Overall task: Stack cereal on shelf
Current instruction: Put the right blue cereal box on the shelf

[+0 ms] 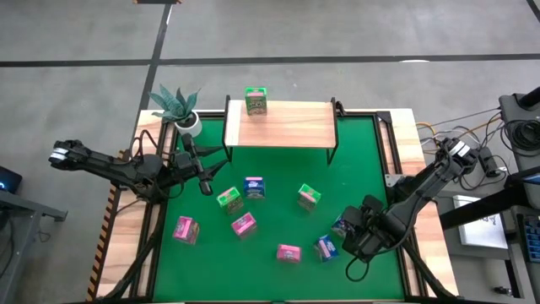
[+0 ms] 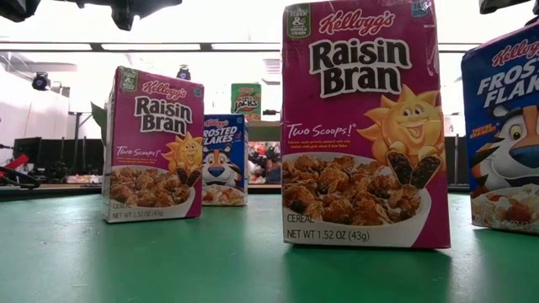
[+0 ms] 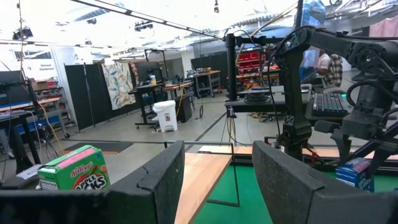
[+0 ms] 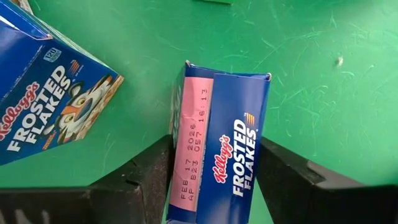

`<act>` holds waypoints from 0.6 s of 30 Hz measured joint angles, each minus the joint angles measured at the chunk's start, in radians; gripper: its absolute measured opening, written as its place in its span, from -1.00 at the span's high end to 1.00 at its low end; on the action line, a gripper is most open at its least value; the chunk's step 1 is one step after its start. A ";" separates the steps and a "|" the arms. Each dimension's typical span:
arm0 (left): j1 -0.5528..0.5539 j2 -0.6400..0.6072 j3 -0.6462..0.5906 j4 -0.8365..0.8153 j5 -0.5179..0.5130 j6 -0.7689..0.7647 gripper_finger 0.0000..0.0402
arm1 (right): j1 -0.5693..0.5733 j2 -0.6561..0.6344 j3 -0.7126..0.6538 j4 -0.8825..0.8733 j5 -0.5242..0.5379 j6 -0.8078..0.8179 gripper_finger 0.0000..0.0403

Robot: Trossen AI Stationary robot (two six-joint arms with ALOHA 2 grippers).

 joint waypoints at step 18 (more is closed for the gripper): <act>0.000 0.000 0.000 0.000 0.000 0.000 0.14 | -0.068 -0.112 0.119 -0.092 0.049 -0.067 0.19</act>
